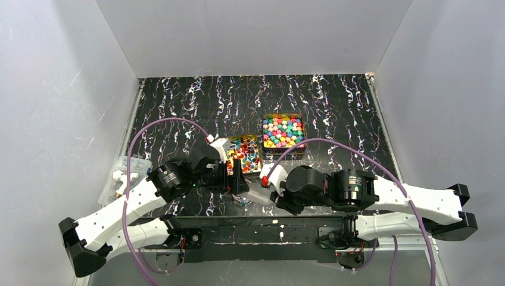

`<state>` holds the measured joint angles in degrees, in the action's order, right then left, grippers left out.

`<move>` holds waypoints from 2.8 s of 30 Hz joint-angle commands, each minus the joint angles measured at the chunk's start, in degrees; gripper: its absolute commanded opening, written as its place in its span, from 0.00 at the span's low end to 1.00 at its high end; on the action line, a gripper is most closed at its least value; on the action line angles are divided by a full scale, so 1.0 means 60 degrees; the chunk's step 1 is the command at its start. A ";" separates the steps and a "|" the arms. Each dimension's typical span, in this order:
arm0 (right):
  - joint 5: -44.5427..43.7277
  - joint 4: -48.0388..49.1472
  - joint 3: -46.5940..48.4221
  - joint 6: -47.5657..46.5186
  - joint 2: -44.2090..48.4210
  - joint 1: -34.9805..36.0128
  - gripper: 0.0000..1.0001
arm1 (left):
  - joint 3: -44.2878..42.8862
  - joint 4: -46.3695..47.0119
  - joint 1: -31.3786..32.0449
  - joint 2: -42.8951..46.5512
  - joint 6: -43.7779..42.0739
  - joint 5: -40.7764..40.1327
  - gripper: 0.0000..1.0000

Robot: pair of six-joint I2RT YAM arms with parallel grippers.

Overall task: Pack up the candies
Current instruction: Adjust the spatula, then adjust the storage box at the center of the board.

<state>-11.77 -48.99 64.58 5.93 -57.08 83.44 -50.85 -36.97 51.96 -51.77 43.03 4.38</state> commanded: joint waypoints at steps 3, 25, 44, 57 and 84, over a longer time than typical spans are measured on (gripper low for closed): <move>-0.0976 0.1236 0.0443 -0.0049 -0.0214 0.0069 0.01 | -0.0343 -0.0797 -0.0043 -0.0347 -0.0333 -0.0764 0.91; -0.3494 -0.0495 0.1290 0.0967 -0.1280 -0.0100 0.01 | -0.0966 -0.0086 -0.2962 -0.2303 -0.1385 -0.1444 0.93; -0.2967 0.0094 0.0327 0.1062 -0.0333 -0.0137 0.01 | -0.1140 0.0638 -0.3747 -0.5146 -0.1304 -0.2053 0.58; -0.2699 0.0249 -0.0221 0.1306 0.0230 -0.0137 0.01 | -0.1489 0.1007 -0.4413 -0.6141 -0.1552 -0.2004 0.42; -0.2551 0.0330 -0.0182 0.1530 0.0123 -0.0137 0.01 | -0.0666 0.2634 -0.5240 -0.5573 -0.1554 -0.0057 0.00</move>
<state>-26.79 -49.47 62.76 14.39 -56.75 82.87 -56.97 -25.39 22.26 -92.86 33.41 -2.90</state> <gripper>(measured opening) 0.383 0.020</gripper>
